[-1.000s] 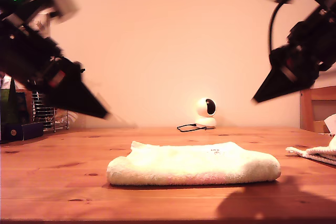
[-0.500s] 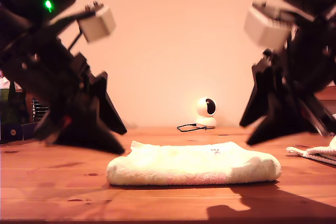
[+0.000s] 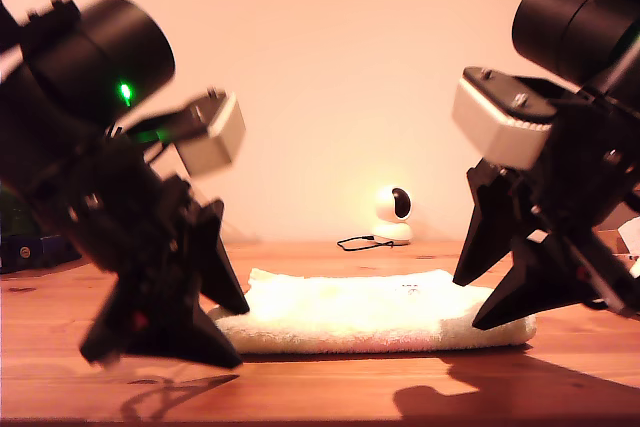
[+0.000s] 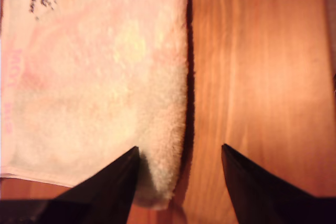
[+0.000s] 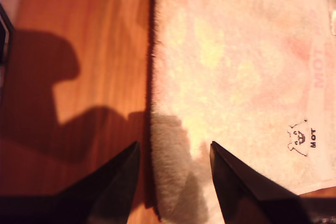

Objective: Fold the tea towel in front of you. After folding it, place it to the right side.

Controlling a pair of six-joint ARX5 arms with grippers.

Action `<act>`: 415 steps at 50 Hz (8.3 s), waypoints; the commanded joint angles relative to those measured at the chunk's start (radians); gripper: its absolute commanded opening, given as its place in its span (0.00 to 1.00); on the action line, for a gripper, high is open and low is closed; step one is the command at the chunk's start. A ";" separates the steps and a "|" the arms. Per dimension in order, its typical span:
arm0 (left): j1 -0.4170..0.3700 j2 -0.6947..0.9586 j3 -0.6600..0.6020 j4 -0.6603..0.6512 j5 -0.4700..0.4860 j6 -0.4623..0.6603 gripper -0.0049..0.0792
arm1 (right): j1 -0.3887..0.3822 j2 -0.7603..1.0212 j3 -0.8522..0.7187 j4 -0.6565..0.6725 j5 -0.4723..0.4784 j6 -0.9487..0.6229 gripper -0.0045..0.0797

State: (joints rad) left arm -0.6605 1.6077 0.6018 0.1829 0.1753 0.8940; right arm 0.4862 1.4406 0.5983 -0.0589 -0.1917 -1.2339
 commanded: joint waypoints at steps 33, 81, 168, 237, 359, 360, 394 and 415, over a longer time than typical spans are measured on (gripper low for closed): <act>0.002 0.076 0.024 0.050 -0.029 0.008 0.16 | -0.061 0.169 -0.002 0.067 0.013 -0.039 0.51; 0.011 0.060 0.059 -0.250 -0.158 -0.267 0.03 | -0.047 0.169 -0.001 -0.100 0.082 0.305 0.04; 0.096 -0.259 0.109 -0.529 0.121 -0.470 0.03 | 0.015 -0.190 0.101 -0.417 -0.168 0.584 0.04; 0.158 -0.029 0.125 -0.173 0.102 -0.434 0.26 | -0.082 0.101 0.104 -0.059 -0.118 0.664 0.32; 0.049 0.116 0.189 -0.203 0.366 -0.816 0.03 | -0.006 0.119 0.261 -0.425 -0.124 1.475 0.04; 0.049 0.116 0.189 -0.204 0.366 -0.816 0.03 | -0.005 0.125 0.261 -0.423 -0.124 1.476 0.04; 0.049 0.119 0.189 -0.205 0.311 -0.817 0.03 | 0.000 0.208 0.294 -0.473 0.022 1.494 0.04; 0.049 0.121 0.189 -0.204 0.306 -0.843 0.03 | 0.000 0.196 0.416 -0.605 0.071 1.497 0.35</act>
State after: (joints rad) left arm -0.6079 1.7119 0.7914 -0.0288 0.4843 0.0551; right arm 0.4797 1.6466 1.0153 -0.6468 -0.1223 0.2619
